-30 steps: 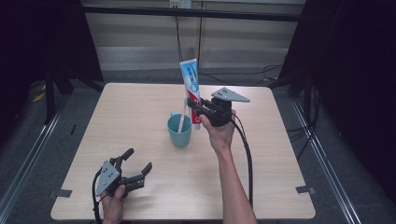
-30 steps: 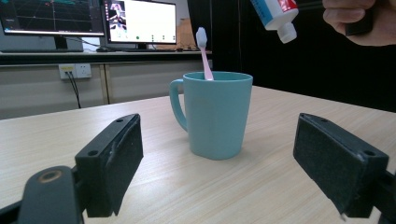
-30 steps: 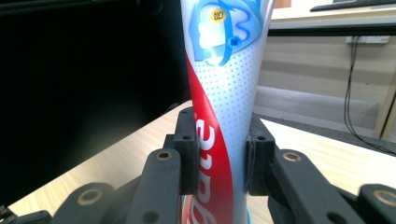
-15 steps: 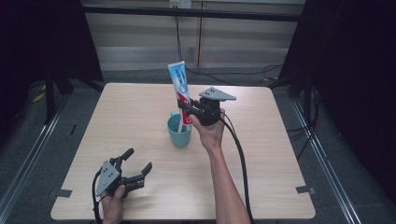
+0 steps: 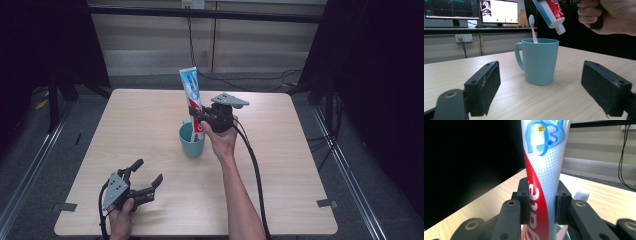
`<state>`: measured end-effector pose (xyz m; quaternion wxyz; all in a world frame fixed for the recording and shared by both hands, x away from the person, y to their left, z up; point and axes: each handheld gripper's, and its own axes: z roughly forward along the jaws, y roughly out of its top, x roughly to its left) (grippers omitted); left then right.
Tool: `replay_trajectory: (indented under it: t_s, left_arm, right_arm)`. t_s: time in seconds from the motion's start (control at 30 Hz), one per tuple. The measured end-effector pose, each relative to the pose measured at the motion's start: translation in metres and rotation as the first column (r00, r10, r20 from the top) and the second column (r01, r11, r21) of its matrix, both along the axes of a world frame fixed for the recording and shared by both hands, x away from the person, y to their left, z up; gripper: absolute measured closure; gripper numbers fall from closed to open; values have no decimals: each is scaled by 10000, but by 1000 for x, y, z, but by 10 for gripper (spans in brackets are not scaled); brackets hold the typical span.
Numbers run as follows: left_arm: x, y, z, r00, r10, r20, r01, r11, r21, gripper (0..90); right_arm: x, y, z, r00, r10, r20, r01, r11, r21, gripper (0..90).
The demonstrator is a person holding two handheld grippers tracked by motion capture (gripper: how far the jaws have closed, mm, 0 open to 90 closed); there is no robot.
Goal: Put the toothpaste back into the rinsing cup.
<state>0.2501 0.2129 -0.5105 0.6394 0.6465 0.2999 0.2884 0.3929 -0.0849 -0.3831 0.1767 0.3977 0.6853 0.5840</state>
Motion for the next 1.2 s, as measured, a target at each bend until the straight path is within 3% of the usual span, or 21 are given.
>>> replay_trajectory:
  t_s: [0.83,1.2]
  left_arm:
    - [-1,1,0,10000,4,0,-4,10000,-20,156]
    - [-1,1,0,10000,6,33,-6,10000,46,155]
  right_arm:
    - [15,19,-29,9983,118,-574,-145,9988,-475,712]
    - [14,19,-42,9982,98,-593,-122,9991,-403,711]
